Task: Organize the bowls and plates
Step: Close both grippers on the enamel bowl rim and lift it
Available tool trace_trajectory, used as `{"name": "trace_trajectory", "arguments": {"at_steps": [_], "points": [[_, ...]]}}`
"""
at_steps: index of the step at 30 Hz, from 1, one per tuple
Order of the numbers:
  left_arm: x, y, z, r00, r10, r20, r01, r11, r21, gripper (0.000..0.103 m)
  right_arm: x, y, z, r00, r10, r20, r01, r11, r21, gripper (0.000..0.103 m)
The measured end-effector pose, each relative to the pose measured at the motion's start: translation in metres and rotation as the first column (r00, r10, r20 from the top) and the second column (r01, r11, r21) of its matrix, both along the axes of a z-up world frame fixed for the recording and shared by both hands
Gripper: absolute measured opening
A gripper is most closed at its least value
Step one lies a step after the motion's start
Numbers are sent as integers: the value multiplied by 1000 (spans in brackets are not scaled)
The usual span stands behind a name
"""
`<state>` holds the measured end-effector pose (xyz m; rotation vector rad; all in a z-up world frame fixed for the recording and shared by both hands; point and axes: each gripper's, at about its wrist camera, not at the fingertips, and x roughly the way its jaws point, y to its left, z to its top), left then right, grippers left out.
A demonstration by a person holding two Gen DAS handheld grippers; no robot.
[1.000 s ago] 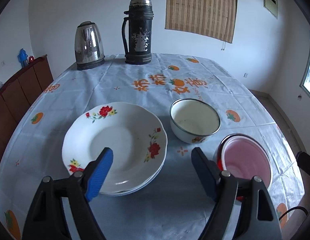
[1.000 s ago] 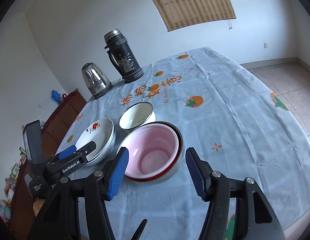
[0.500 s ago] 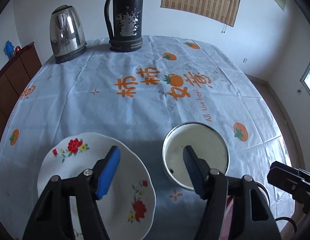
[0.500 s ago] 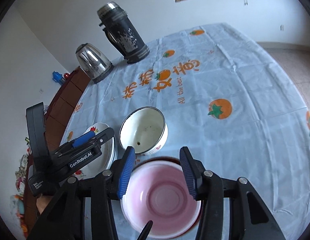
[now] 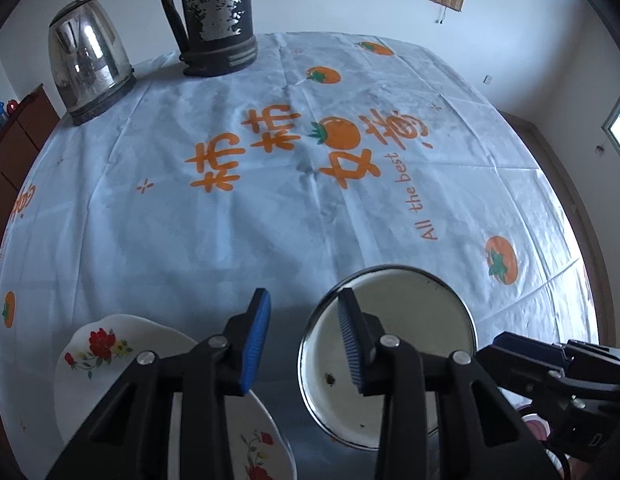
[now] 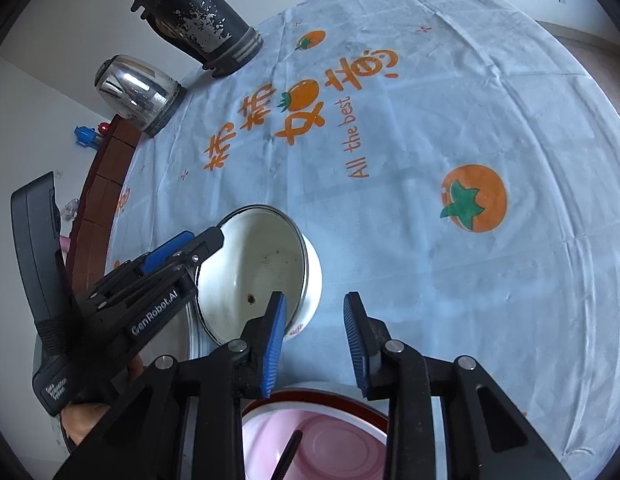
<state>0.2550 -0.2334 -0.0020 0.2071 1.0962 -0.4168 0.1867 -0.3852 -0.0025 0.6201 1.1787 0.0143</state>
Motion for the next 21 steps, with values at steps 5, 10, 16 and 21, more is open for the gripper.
{"name": "trace_trajectory", "arguments": {"at_steps": [5,10,16,21], "points": [[8,11,9,1000,21,-3,-21,999,-43,35,5,4,-6,1000,8,-14,-8,1000,8,32],[8,14,12,999,21,36,-21,1000,-1,35,11,10,-13,999,28,-30,-28,1000,0,20],[5,6,9,1000,-15,27,15,1000,-3,35,17,12,-22,998,31,-52,-30,999,20,18],[4,3,11,999,-44,14,44,999,-18,30,15,5,-20,999,16,-49,-15,1000,25,11]]}}
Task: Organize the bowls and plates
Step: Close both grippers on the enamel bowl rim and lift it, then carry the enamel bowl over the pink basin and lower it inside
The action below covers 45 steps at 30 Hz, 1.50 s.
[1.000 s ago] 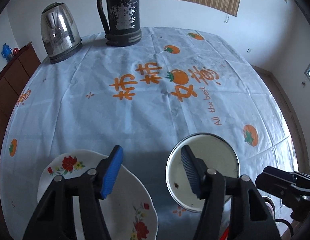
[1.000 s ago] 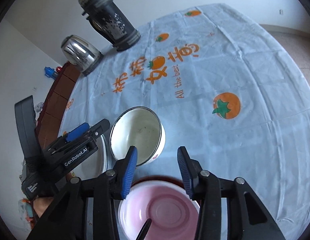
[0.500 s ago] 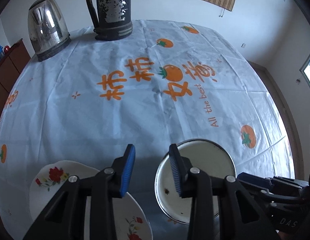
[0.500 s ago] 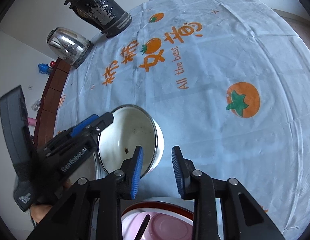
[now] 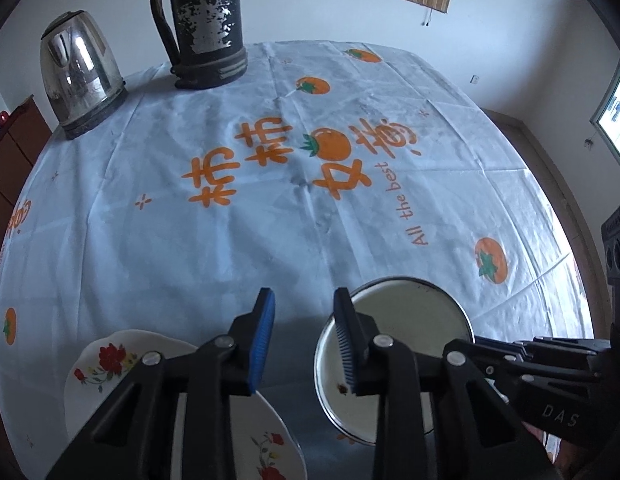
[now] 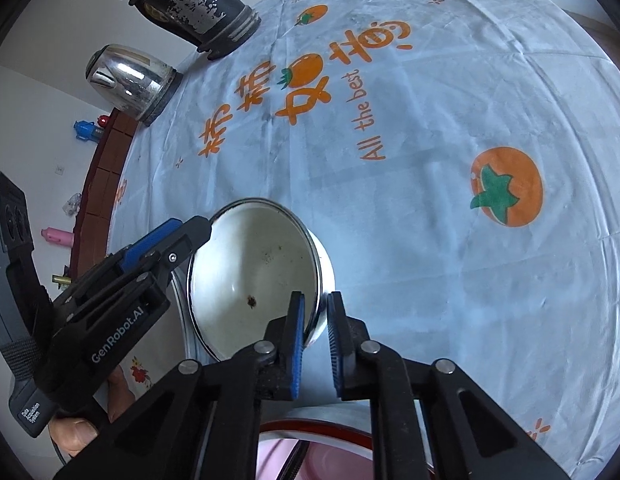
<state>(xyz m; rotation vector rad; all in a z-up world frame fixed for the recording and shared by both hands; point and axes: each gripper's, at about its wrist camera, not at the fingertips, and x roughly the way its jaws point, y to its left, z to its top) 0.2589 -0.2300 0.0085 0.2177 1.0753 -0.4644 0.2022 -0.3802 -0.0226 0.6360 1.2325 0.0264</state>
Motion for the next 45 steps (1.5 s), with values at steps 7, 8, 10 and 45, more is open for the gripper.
{"name": "trace_trajectory", "arguments": {"at_steps": [7,8,10,45], "points": [[-6,-8,-1,999,-32,-21,31,999,-13,30,-4,-15,5,999,-36,9,36,999,-22,9],[-8,-10,0,999,-44,-26,44,999,-19,30,-5,-16,5,999,-37,9,37,999,-22,9],[-11,-13,-1,997,-65,-44,64,997,-31,30,-6,-17,4,999,-45,9,45,999,-24,9],[-64,7,61,998,-60,3,59,982,-181,5,-59,1,94,985,-22,174,47,989,-140,8]]}}
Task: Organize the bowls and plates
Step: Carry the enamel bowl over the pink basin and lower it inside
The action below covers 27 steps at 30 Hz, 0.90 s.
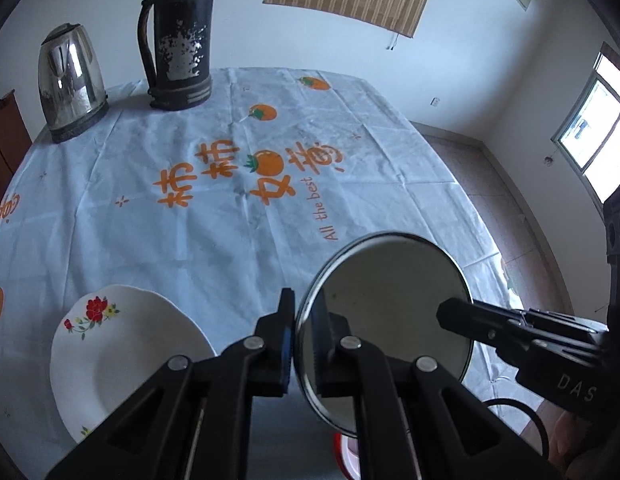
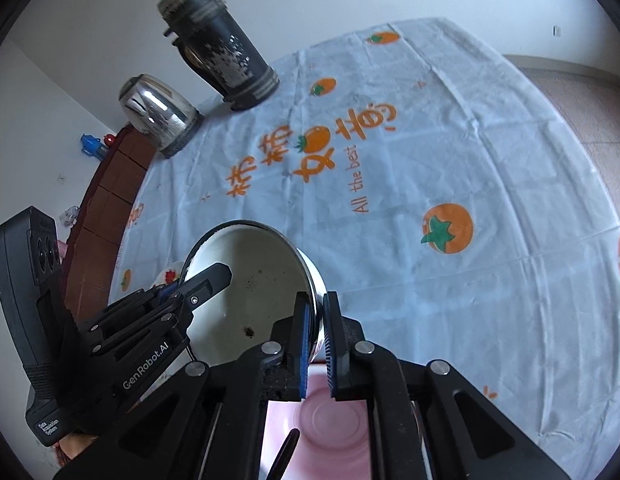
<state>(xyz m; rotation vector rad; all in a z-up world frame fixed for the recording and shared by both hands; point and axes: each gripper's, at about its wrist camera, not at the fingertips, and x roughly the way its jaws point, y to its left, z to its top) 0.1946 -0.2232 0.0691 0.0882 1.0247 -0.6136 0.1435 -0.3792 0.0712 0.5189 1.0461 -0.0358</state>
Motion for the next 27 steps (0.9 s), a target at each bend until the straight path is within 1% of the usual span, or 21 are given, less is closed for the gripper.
{"name": "trace_trajectory", "arguments": {"at_steps": [6,10,17,23,27], "points": [[-40,-3,27,998,-41,55,42,999,-6,5,-45,3,31,999,-16,35,17,999,-33,8],[-65,-8,26,996,-69,63,69,998,6,5,-75,5,35,999,-35,35,36,998,-55,8],[-90,-16,0,996,-83,43,81,995,51,5,-104,2,12,998,-67,0,67,996,-52,8],[-97,-21,-25,996,-75,38,71,992,103,5,-107,0,-18,996,-73,-44,72,997,-31,8],[-96,-23,-36,998,-65,20,62,993,100,5,-105,-4,-28,996,-76,-53,75,997,-21,8]]}}
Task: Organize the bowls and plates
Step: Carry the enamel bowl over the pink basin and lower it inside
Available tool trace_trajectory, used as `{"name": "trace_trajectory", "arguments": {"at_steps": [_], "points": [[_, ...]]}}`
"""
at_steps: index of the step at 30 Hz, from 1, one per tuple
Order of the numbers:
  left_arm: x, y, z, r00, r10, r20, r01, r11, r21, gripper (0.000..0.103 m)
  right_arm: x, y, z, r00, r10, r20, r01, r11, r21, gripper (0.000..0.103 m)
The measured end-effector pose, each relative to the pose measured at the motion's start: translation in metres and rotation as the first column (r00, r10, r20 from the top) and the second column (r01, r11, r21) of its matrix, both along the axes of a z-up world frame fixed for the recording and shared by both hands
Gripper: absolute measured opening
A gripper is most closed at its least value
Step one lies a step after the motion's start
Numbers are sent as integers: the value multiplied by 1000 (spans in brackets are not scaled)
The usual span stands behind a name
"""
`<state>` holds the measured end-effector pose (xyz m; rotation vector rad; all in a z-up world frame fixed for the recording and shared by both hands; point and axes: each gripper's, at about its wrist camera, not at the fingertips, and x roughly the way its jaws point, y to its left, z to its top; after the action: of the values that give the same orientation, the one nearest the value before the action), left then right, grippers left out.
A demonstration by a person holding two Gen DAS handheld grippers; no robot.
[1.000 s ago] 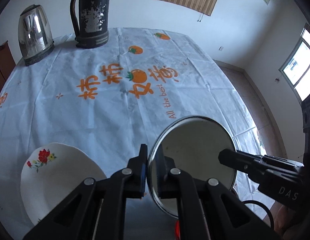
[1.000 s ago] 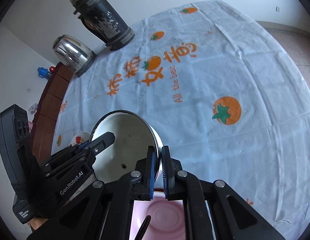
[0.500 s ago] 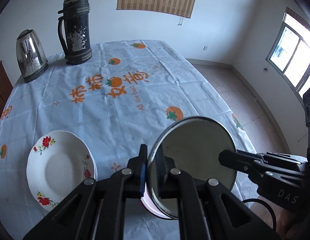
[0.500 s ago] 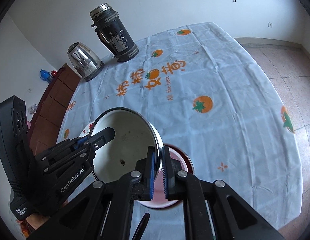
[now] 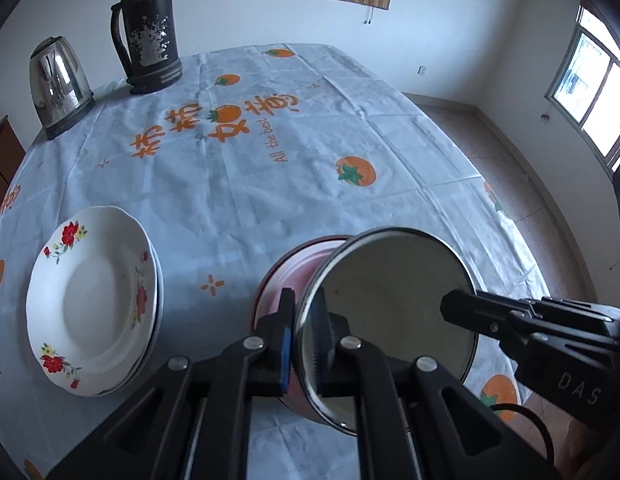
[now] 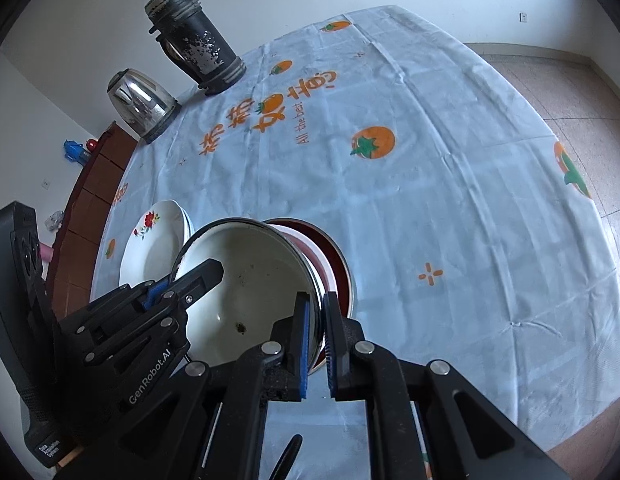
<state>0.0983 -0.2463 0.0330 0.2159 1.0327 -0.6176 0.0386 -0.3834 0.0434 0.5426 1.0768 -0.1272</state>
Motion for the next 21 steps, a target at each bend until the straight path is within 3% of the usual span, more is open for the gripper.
{"name": "trace_trajectory", "arguments": {"at_steps": [21], "points": [[8,3,-15,999,42,-13,-43,999,-7,5,13,8,-8,998,54,-16,-55,995,-80,8]]}}
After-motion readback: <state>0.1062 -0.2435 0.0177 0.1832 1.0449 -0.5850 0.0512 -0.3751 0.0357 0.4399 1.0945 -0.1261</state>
